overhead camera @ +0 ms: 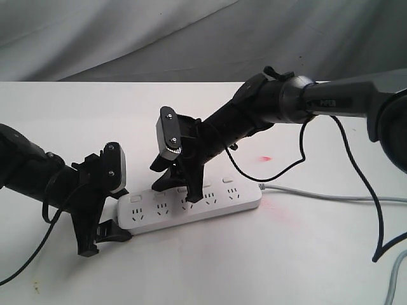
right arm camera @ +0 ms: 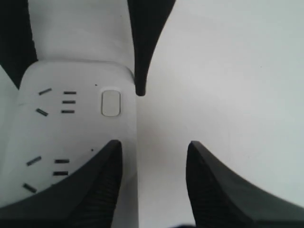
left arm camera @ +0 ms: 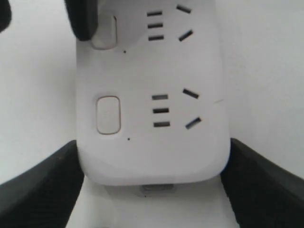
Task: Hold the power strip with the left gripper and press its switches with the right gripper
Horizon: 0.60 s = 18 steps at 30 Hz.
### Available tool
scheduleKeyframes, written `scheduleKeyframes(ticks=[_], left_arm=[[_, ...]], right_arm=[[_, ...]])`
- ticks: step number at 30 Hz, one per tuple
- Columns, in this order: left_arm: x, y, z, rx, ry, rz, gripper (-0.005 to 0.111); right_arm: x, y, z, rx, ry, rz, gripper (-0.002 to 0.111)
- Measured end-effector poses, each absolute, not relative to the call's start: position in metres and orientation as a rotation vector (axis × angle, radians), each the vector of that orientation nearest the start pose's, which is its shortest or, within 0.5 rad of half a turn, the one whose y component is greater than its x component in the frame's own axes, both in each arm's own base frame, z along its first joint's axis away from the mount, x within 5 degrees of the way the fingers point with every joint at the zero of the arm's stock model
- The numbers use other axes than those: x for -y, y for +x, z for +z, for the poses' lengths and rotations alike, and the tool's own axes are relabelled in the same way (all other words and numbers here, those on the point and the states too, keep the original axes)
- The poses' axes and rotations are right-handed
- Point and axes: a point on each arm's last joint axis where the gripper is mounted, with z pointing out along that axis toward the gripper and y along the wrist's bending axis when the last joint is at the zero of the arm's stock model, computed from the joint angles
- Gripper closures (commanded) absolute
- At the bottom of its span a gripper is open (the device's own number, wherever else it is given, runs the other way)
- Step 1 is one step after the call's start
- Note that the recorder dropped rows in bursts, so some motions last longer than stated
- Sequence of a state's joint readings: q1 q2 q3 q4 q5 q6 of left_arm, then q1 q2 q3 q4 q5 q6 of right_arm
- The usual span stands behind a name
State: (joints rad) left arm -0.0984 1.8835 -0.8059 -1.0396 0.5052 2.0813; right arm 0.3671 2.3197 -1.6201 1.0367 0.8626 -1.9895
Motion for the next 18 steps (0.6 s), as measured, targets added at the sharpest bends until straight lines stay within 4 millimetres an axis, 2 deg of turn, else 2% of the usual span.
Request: scheduleKeyframes(ticks=[18], left_arm=[[0.0678, 0.2993, 0.1034, -2.138, 1.572, -0.311, 0.05]], right_arm=[[-0.2202, 0.4127, 0.1116, -1.619, -1.844, 0.596, 0.067]])
